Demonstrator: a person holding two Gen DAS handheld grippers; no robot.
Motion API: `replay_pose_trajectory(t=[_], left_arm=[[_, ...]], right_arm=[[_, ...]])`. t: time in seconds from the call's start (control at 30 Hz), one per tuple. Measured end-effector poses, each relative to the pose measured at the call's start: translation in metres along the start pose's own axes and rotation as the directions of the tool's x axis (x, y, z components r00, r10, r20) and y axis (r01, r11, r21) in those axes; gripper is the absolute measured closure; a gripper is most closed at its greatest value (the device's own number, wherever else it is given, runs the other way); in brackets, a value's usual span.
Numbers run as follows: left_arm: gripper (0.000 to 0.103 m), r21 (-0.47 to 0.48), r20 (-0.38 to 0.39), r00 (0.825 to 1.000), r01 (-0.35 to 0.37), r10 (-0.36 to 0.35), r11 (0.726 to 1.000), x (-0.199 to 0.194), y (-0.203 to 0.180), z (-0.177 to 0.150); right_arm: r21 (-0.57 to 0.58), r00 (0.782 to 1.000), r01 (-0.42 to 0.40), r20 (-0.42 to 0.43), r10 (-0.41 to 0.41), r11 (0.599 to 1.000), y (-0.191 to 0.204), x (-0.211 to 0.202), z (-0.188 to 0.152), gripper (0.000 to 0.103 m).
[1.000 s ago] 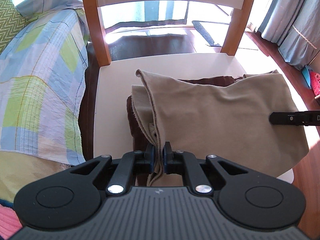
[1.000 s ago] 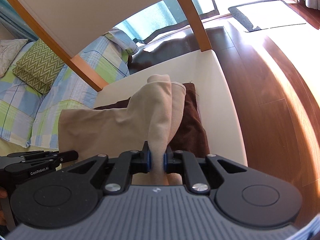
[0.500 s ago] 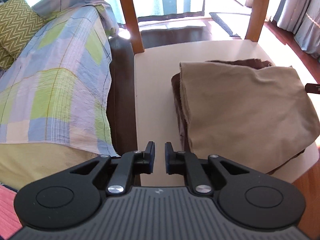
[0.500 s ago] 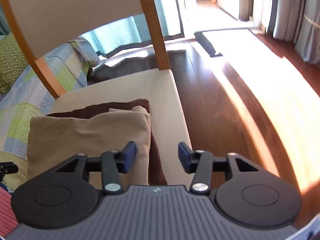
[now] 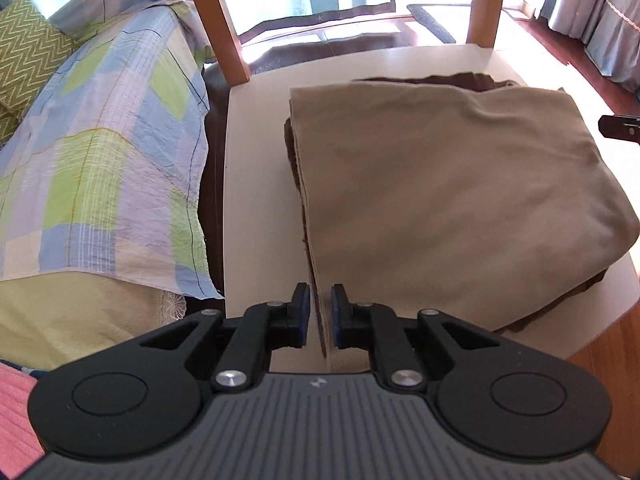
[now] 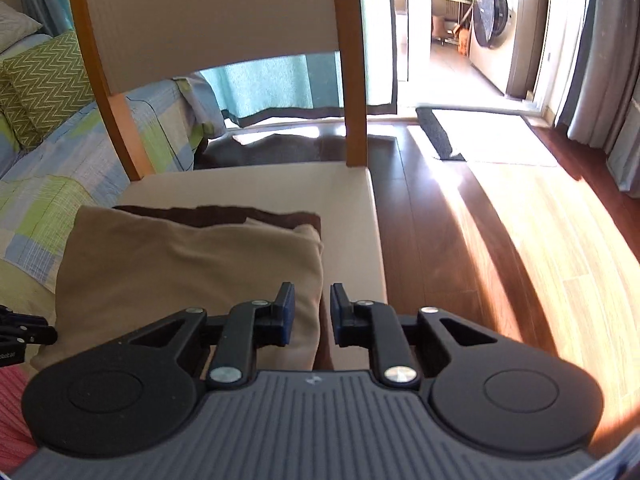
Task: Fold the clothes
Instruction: 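Open both grippers and lift them away from the stack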
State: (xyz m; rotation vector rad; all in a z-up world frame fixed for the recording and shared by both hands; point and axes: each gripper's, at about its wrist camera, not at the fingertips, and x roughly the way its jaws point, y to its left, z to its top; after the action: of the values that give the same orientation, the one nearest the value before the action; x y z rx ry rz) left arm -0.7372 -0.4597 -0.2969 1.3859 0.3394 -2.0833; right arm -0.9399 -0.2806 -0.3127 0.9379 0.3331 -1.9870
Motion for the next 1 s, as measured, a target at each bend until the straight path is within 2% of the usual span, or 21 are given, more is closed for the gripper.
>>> replay_pose_trajectory(t=[0.1, 0.17, 0.27, 0.33, 0.4, 0.47, 0.5, 0.57, 0.6, 0.7, 0.73, 0.83, 0.9, 1.0], left_arm=[[0.089, 0.038, 0.068, 0.997, 0.023, -0.026, 0.999, -0.002, -0.010, 0.027], [0.086, 0.070, 0.102, 0.994, 0.034, -0.041, 0.997, 0.013, -0.017, 0.050], [0.084, 0.037, 0.061, 0.998, 0.012, -0.015, 0.999, 0.044, -0.013, 0.069], [0.085, 0.001, 0.064, 0.998, -0.004, 0.004, 1.000, 0.045, -0.002, 0.072], [0.085, -0.031, 0.096, 0.995, -0.033, 0.036, 0.999, 0.034, 0.006, 0.068], [0.085, -0.070, 0.085, 0.995, -0.051, 0.057, 0.996, 0.030, 0.014, 0.063], [0.089, -0.104, 0.067, 0.996, -0.049, 0.056, 0.993, 0.026, 0.019, 0.058], [0.090, -0.124, 0.067, 0.998, -0.010, 0.018, 0.992, 0.018, 0.021, 0.047], [0.089, -0.115, 0.078, 0.997, 0.021, -0.012, 0.993, 0.010, 0.017, 0.037], [0.088, -0.060, 0.064, 0.997, 0.045, -0.041, 0.997, 0.003, -0.004, 0.010], [0.083, -0.054, 0.038, 0.999, 0.036, -0.034, 0.998, 0.008, -0.008, 0.004], [0.085, -0.068, -0.035, 0.999, -0.005, 0.003, 0.998, 0.023, -0.012, -0.011], [0.085, -0.110, -0.024, 1.000, -0.006, 0.004, 0.994, 0.015, -0.008, -0.012], [0.085, -0.133, -0.019, 0.999, -0.030, 0.028, 0.991, 0.008, -0.011, -0.015]], right_arm=[[-0.022, 0.999, -0.048, 0.000, 0.048, 0.999, 0.004, 0.015, 0.013, 0.092], [-0.027, 0.998, -0.065, -0.016, 0.064, 0.998, 0.007, 0.035, 0.017, 0.094], [-0.009, 0.995, -0.076, -0.069, 0.075, 0.997, 0.007, 0.066, 0.016, 0.095], [-0.012, 0.995, -0.078, -0.060, 0.077, 0.997, 0.006, 0.073, 0.016, 0.095], [-0.020, 0.997, -0.078, -0.010, 0.078, 0.997, 0.006, 0.060, 0.018, 0.095], [-0.028, 0.998, -0.064, 0.027, 0.064, 0.998, 0.007, 0.040, 0.019, 0.094], [-0.027, 0.998, -0.062, 0.030, 0.062, 0.998, 0.008, 0.029, 0.017, 0.094], [-0.028, 0.997, -0.076, 0.024, 0.076, 0.997, 0.009, 0.014, 0.009, 0.094], [-0.034, 0.997, -0.081, 0.016, 0.081, 0.996, 0.012, 0.008, 0.003, 0.094], [-0.039, 0.996, -0.091, -0.025, 0.090, 0.995, 0.023, 0.008, -0.017, 0.093], [-0.040, 0.995, -0.092, -0.035, 0.090, 0.995, 0.025, 0.010, -0.020, 0.093], [-0.071, 0.997, -0.068, -0.052, 0.065, 0.995, 0.029, 0.026, -0.035, 0.094], [-0.070, 0.998, -0.063, 0.000, 0.063, 0.996, 0.029, 0.012, -0.030, 0.092], [-0.063, 0.998, -0.056, 0.026, 0.058, 0.996, 0.035, -0.005, -0.033, 0.088]])
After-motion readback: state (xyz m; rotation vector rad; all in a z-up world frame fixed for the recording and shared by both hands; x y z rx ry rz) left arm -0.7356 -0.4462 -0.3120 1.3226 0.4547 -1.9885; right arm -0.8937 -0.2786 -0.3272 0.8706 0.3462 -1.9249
